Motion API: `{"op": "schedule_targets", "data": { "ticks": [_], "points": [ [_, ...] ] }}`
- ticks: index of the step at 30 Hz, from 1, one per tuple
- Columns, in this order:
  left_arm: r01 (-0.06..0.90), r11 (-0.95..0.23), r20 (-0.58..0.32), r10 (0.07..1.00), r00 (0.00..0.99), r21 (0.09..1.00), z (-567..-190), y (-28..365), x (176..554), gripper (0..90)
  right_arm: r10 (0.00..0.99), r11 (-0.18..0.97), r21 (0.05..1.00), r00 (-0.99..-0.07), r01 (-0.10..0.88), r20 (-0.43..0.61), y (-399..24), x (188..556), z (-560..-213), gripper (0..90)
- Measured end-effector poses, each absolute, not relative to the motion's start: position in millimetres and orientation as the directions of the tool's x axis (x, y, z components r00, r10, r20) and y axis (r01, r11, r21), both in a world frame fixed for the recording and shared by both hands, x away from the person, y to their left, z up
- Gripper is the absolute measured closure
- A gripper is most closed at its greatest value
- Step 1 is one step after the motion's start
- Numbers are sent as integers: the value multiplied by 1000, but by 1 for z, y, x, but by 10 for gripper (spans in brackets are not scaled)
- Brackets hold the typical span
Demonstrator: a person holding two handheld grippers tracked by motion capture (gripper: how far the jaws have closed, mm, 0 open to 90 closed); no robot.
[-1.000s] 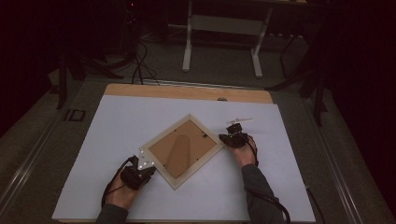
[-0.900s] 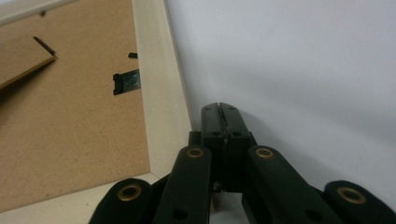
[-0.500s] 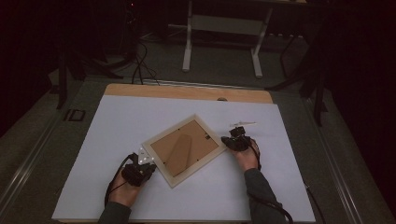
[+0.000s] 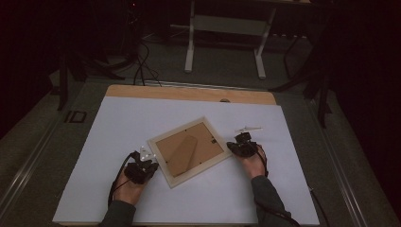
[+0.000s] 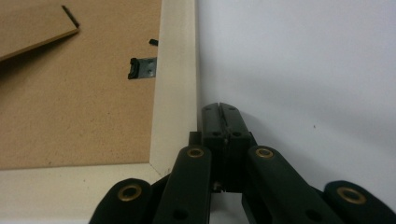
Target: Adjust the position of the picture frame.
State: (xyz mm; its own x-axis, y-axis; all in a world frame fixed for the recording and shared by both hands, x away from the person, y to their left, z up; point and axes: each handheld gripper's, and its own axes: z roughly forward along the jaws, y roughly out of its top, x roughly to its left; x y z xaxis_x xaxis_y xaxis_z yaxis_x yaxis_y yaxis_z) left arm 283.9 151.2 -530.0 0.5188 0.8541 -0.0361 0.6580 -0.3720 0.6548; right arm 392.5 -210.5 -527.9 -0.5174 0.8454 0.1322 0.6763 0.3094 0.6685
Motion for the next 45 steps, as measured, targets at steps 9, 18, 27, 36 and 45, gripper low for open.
{"op": "schedule_targets", "data": {
  "ticks": [9,18,27,36,45],
  "points": [
    [653,-367,-49,849,527,662,-531,155,289,900,832,352,661,-545,662,103,-212,380,-526,900],
    [658,-371,-43,851,523,655,-530,158,301,900,835,320,673,-534,666,132,-217,368,-529,900],
    [652,-343,-75,849,523,676,-533,164,309,900,833,249,699,-516,671,198,-223,352,-534,900],
    [651,-329,-74,857,510,684,-534,165,307,900,826,283,706,-539,649,164,-222,340,-534,900],
    [664,-347,-129,820,557,662,-532,170,288,900,813,323,704,-566,633,137,-220,332,-533,900]
  ]
}}
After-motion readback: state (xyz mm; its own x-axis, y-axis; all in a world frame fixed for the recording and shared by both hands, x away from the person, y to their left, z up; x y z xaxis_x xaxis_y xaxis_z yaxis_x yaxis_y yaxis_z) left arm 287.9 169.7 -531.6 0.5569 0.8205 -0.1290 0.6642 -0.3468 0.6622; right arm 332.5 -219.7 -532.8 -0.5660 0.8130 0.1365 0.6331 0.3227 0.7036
